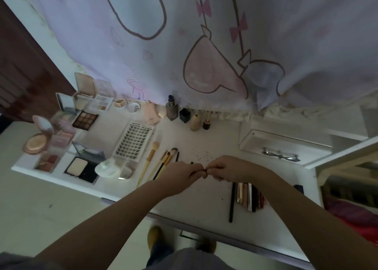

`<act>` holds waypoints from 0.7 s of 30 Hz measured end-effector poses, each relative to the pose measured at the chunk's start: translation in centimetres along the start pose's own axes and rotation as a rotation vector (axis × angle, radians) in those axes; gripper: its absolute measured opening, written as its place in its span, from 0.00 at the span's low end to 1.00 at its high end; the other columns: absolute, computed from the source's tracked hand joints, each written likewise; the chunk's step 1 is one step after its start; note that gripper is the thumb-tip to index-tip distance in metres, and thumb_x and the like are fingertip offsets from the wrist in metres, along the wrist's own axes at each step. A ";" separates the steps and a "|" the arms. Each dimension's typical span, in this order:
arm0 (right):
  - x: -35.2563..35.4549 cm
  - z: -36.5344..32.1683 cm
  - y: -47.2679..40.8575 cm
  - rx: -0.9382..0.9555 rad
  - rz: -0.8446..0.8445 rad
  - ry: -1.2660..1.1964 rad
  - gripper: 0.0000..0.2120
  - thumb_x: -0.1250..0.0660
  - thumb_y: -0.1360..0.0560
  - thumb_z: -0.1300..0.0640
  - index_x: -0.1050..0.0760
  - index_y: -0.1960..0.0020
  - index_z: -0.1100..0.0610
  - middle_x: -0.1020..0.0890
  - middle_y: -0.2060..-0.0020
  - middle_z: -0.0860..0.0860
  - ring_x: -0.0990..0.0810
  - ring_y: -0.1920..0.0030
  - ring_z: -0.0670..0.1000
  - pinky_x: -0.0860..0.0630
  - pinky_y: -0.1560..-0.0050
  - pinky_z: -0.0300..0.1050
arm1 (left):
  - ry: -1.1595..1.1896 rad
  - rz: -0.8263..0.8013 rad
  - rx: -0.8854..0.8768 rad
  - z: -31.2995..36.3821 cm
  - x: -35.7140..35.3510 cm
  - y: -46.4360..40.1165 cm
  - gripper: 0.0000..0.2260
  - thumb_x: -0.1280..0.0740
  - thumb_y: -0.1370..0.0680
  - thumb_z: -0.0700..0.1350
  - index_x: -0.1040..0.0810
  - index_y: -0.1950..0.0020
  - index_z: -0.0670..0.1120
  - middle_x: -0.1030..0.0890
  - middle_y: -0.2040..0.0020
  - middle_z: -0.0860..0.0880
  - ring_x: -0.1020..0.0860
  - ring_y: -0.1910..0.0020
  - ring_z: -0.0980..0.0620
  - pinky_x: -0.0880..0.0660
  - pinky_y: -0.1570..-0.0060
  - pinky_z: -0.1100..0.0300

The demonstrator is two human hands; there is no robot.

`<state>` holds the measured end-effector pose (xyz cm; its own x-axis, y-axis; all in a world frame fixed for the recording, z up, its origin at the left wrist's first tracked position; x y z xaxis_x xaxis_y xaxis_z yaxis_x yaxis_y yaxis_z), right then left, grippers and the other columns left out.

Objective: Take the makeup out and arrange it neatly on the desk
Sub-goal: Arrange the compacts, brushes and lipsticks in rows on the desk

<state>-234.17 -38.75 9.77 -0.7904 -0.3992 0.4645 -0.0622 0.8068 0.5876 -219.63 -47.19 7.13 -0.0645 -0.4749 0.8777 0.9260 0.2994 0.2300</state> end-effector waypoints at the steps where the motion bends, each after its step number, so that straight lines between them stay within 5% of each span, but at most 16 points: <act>1: -0.1 0.0 -0.1 -0.006 -0.004 0.000 0.12 0.43 0.19 0.54 0.21 0.47 0.54 0.25 0.70 0.44 0.30 0.72 0.42 0.33 0.68 0.33 | 0.015 -0.016 0.016 -0.2 -0.1 0.0 0.13 0.47 0.18 0.56 0.26 0.45 0.53 0.30 0.69 0.54 0.31 0.70 0.52 0.32 0.68 0.56; 7: 0.5 3.1 1.1 -0.187 0.114 -0.074 0.10 0.46 0.18 0.56 0.26 0.48 0.56 0.19 0.64 0.46 0.22 0.68 0.43 0.31 0.67 0.31 | 0.366 -0.182 0.243 -1.8 -2.4 -0.6 0.07 0.48 0.17 0.49 0.35 0.48 0.46 0.29 0.65 0.49 0.31 0.71 0.50 0.34 0.71 0.58; 11: -2.5 4.4 0.4 -0.377 0.254 -0.359 0.06 0.47 0.18 0.56 0.33 0.50 0.55 0.17 0.63 0.48 0.21 0.69 0.46 0.30 0.68 0.38 | 0.635 -0.067 0.483 -1.5 -3.1 -2.1 0.08 0.43 0.19 0.44 0.27 0.50 0.41 0.22 0.58 0.45 0.25 0.65 0.52 0.24 0.62 0.57; 16: -6.8 4.2 -2.7 -0.484 0.397 -0.297 0.09 0.47 0.19 0.52 0.34 0.53 0.56 0.19 0.62 0.50 0.25 0.69 0.46 0.28 0.67 0.40 | 0.227 -0.056 0.479 -1.0 -3.0 -4.6 0.13 0.39 0.22 0.50 0.22 0.56 0.42 0.21 0.61 0.45 0.21 0.61 0.47 0.27 0.64 0.59; 19: -8.1 3.4 -4.3 -0.524 0.462 -0.114 0.14 0.49 0.18 0.50 0.37 0.60 0.53 0.29 0.66 0.47 0.30 0.67 0.45 0.35 0.66 0.41 | 0.045 -0.151 0.448 -2.1 -3.0 -5.1 0.13 0.40 0.21 0.51 0.23 0.53 0.42 0.19 0.55 0.44 0.20 0.55 0.46 0.26 0.61 0.58; 21: -8.6 2.5 -5.4 -0.549 0.466 -0.031 0.14 0.51 0.18 0.49 0.34 0.56 0.54 0.27 0.63 0.48 0.25 0.61 0.50 0.33 0.62 0.43 | -0.013 -0.163 0.423 -2.9 -2.9 -5.2 0.13 0.41 0.20 0.51 0.25 0.54 0.43 0.19 0.54 0.44 0.21 0.55 0.46 0.27 0.60 0.57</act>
<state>-228.50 -38.58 0.95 -0.6775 -0.0477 0.7340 0.5946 0.5518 0.5847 -223.17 -49.76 2.14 -0.2043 -0.5340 0.8204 0.6703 0.5345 0.5148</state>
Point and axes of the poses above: each hand's wrist, its own y-axis away from the middle knuckle, its own x-axis out of the back of the hand, z = x × y, the point moved 2 cm from there along -y, towards the middle knuckle
